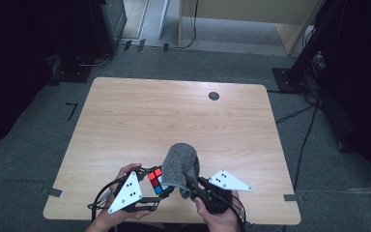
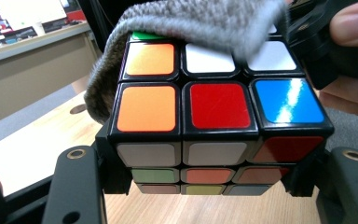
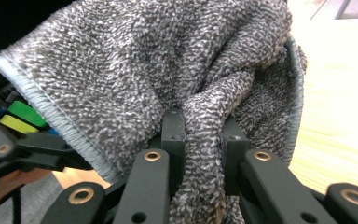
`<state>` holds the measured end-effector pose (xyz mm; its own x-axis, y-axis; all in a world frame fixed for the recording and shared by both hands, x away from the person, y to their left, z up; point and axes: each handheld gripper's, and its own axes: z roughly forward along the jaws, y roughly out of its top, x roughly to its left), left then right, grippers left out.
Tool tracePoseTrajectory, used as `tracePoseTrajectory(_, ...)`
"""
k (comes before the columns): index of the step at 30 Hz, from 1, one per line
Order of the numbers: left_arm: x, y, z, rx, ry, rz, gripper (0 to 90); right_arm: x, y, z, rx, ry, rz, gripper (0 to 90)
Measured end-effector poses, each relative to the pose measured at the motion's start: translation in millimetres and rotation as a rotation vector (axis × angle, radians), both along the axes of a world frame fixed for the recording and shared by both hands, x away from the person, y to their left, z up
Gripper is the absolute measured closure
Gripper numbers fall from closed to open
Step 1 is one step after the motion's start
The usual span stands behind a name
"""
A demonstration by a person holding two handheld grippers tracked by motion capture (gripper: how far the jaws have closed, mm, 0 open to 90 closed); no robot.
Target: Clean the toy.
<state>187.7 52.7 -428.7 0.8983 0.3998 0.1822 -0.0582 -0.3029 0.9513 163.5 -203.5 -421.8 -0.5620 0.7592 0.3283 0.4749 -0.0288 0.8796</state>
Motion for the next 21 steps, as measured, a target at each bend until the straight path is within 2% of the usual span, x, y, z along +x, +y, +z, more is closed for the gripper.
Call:
tracePoseTrajectory(1, 0.0, -0.9, -1.6, 0.014, -0.003, 0.002, 34.2, -0.8, -1.5, 2.5, 0.003, -0.007, -0.007, 78.2)
tracePoseTrajectory(4, -0.6, -5.6, -6.8, 0.061, -0.016, 0.01, 34.1, -7.0, -4.6, 14.7, 0.047, -0.072, 0.0, 78.2)
tracePoseTrajectory(6, -1.9, -8.5, -7.6, 0.06, -0.013, -0.001, 34.2, -12.5, -1.2, 21.4, 0.042, -0.11, 0.016, 78.2)
tracePoseTrajectory(9, -4.7, -9.6, -4.8, 0.055, -0.027, 0.011, 34.2, -11.2, 3.3, 16.5, 0.036, -0.098, 0.024, 78.3)
tracePoseTrajectory(13, -3.1, -3.8, -0.3, 0.018, -0.015, 0.005, 34.2, 1.2, -2.9, 2.2, 0.026, 0.013, 0.023, 78.3)
tracePoseTrajectory(14, -2.4, -2.8, 0.5, 0.008, -0.012, 0.004, 34.2, 2.7, -5.1, 1.6, 0.022, 0.02, 0.02, 78.3)
tracePoseTrajectory(15, -1.8, -2.5, 0.3, 0.012, -0.01, 0.005, 34.2, 3.2, -7.9, 2.1, 0.036, 0.02, 0.009, 78.3)
tracePoseTrajectory(18, -1.4, -5.9, -4.8, 0.048, -0.01, 0.009, 34.2, -0.9, -11.5, 10.2, 0.077, -0.022, -0.003, 78.2)
tracePoseTrajectory(21, -4.1, -13.4, -9.5, 0.07, -0.008, -0.003, 34.2, -6.9, -5.3, 17.5, 0.076, -0.07, 0.015, 78.1)
